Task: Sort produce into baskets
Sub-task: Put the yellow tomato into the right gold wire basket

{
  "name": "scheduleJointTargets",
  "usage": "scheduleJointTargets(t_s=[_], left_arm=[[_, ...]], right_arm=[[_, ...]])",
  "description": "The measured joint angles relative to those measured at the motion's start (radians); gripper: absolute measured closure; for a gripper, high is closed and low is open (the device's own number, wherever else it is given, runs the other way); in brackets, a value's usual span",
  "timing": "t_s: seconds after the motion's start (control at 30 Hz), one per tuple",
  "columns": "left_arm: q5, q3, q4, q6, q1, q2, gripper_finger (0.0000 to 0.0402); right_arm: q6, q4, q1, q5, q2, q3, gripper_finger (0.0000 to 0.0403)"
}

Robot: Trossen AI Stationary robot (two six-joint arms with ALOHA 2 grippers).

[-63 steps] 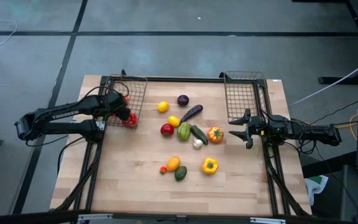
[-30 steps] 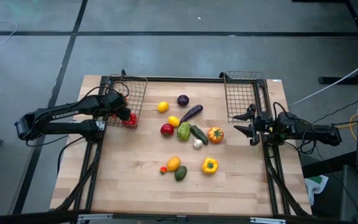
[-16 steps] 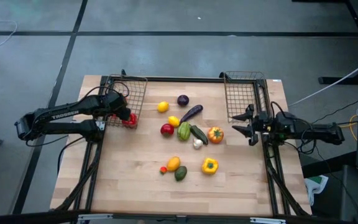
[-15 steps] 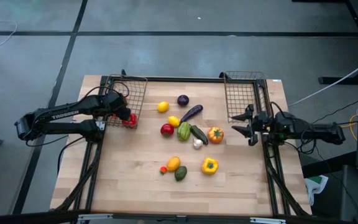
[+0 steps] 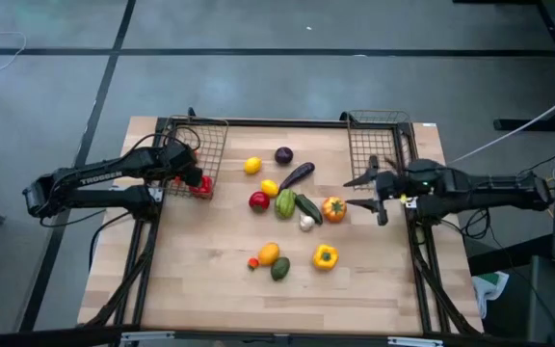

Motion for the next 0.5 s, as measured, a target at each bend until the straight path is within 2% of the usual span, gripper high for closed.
scheduleJointTargets(t_s=[0.23,0.37,0.5], left_arm=[[0.0,0.0,0.0,-0.004,0.0,0.0,0.018],[0.0,0.0,0.0,-0.004,0.0,0.0,0.018],[0.0,0.0,0.0,-0.005,0.0,0.0,0.018]], right_arm=[[-0.079,-0.101,0.001,-0.127,0.265,0.195,0.0189],[-0.131,-0.23,0.001,-0.127,0.382,0.289,0.0189],[-0.146,-0.377,0.001,-0.071,0.467,0.369,0.0189]])
